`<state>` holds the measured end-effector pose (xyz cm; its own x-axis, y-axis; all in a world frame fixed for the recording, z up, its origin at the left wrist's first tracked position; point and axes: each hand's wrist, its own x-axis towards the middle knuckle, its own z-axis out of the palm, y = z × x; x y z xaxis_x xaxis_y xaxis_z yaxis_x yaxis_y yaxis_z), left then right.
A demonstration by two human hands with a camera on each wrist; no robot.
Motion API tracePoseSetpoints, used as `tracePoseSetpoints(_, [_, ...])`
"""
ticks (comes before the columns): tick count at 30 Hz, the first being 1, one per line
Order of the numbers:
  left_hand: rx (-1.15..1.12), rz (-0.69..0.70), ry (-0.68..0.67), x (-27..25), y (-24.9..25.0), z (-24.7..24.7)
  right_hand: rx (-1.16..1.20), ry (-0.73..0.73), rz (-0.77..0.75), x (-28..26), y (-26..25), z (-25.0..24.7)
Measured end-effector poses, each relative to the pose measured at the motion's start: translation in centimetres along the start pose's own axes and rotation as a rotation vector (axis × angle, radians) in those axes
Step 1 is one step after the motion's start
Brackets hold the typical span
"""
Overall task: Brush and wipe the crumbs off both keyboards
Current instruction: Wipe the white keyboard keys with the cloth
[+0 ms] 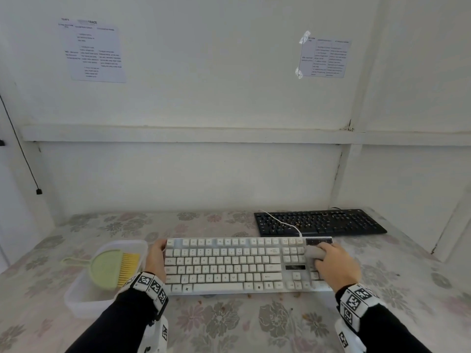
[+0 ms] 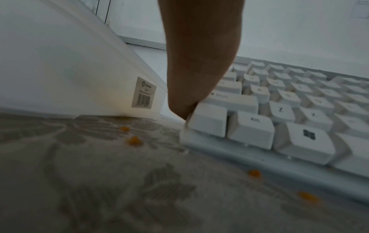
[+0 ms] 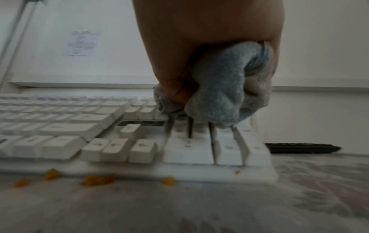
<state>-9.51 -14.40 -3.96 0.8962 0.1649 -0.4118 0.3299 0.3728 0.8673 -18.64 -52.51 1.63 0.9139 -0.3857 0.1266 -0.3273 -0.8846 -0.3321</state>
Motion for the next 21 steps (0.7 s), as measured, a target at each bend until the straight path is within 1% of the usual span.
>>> tracePoseSetpoints(3, [-0.009,-0.012,0.004,0.4,-0.1,-0.2,0.046,0.017,0.106,0.2,1.3,-0.5])
tracePoseSetpoints(6, [-0.008,-0.022,0.012,0.7,-0.2,-0.5,0.066,0.014,0.206,0.4,1.5,-0.9])
tracePoseSetpoints(8, [-0.006,-0.032,0.002,0.3,0.0,-0.4,0.028,0.035,0.240,0.3,0.9,-0.9])
tracePoseSetpoints(9, [-0.010,-0.036,0.000,0.3,0.0,-0.3,0.026,0.057,0.224,0.3,0.3,-0.8])
tracePoseSetpoints(10, [-0.005,-0.032,-0.001,-0.1,0.2,-0.1,0.049,0.078,0.179,0.2,-0.4,-0.8])
tracePoseSetpoints(12, [0.000,-0.042,-0.010,-0.2,0.1,-0.2,0.127,0.098,0.023,0.0,-2.4,-0.6])
tracePoseSetpoints(15, [0.003,-0.048,-0.015,0.5,-0.1,-0.6,0.196,0.079,-0.179,-0.6,-6.9,-0.3])
tracePoseSetpoints(21, [-0.025,-0.075,-0.033,1.0,-0.1,-0.9,0.228,-0.082,-0.503,-4.0,-17.1,2.5])
